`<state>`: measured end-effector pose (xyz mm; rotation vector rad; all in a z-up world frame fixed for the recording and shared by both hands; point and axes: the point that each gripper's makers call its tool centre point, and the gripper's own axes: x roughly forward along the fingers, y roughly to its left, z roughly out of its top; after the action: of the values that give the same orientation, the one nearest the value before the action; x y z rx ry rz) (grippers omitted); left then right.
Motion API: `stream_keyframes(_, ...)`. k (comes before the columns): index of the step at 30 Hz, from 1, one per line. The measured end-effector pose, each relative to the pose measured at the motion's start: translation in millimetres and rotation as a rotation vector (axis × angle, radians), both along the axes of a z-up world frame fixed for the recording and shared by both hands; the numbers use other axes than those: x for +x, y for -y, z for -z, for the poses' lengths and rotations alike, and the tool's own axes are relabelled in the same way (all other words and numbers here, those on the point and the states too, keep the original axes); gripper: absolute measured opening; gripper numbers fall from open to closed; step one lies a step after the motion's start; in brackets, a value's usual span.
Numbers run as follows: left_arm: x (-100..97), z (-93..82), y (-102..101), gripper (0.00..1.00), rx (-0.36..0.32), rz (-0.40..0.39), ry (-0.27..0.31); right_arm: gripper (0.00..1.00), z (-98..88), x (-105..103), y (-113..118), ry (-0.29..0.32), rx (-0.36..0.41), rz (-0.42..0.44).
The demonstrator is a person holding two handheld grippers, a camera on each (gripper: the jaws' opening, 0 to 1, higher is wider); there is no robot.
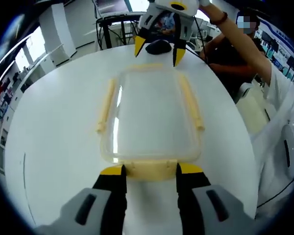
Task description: Snap each plastic latch of the storage box into its locked position after aligning the lid with the box until every specified latch is closed and the lid sits flush.
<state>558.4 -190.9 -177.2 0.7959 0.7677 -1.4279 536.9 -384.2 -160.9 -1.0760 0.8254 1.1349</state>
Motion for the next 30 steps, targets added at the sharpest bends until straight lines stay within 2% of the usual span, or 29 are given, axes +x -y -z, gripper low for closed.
stream_keyframes(8,-6.9,1.1,-4,0.38,0.025,0.044,0.003,0.51,7.3,-9,0,-0.052,-0.007,0.008)
stream_keyframes(15,-11.3,1.5,-4,0.38,0.036,0.079,0.0,0.51,16.3,-20,0,-0.125,-0.019,0.021)
stream_keyframes(21,-14.7,1.4,-2,0.38,0.035,0.1,0.001,0.48,17.2,-22,-1,-0.138,-0.005,0.036)
stream_keyframes(24,-16.2,1.4,-2,0.38,0.033,0.109,0.001,0.48,20.5,-33,-3,-0.206,0.013,0.063)
stream_keyframes(28,-20.2,1.1,0,0.39,0.026,0.145,0.001,0.46,20.7,-35,-4,-0.22,0.013,0.08)
stream_keyframes(30,-21.6,0.5,0,0.39,0.025,0.151,0.0,0.46,21.8,-39,-4,-0.246,0.018,0.095)
